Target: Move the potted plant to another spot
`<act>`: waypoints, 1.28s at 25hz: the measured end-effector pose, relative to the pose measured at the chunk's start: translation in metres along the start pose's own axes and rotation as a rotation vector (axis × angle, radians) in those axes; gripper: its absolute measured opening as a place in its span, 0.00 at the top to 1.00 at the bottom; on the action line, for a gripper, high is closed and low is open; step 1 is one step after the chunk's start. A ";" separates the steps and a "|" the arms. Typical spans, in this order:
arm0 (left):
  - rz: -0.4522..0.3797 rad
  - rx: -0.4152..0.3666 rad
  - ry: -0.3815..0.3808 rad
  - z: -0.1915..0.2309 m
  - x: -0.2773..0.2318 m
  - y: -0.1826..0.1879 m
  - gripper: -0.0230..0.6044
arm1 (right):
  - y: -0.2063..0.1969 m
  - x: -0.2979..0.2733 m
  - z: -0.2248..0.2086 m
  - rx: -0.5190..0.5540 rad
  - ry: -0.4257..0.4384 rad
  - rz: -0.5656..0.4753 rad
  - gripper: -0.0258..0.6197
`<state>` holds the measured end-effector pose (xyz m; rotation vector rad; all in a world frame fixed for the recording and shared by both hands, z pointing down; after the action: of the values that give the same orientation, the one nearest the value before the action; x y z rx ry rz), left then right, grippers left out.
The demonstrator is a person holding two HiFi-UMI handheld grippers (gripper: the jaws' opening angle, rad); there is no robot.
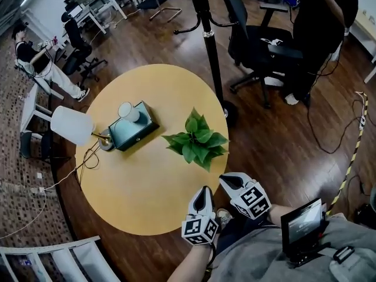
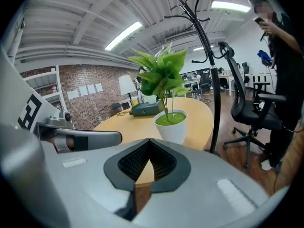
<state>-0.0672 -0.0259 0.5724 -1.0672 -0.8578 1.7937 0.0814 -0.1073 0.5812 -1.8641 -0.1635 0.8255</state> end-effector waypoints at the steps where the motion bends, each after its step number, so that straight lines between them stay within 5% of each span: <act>1: 0.004 0.005 0.002 0.001 -0.003 -0.002 0.96 | -0.002 -0.003 -0.003 -0.001 0.000 0.008 0.95; 16: 0.047 0.030 0.048 0.027 -0.037 -0.013 0.96 | -0.008 -0.043 -0.031 0.080 -0.019 0.035 0.94; 25: 0.053 0.038 0.087 0.041 -0.056 -0.013 0.96 | -0.003 -0.077 -0.049 0.152 0.006 0.041 0.45; 32: 0.052 0.039 0.120 0.048 -0.063 -0.008 0.96 | 0.010 -0.102 -0.061 0.237 0.029 0.003 0.26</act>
<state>-0.0914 -0.0863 0.6186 -1.1684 -0.7255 1.7631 0.0389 -0.2056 0.6335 -1.6527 -0.0427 0.7839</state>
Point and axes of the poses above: the fingertips, and each gripper's own axes: x backward along the fingers, z to its left, y out of its top, the point moved 10 cm from there along x, backward along the fingers, and after that the axes turned 4 degrees about -y, right-handed, at the moved point
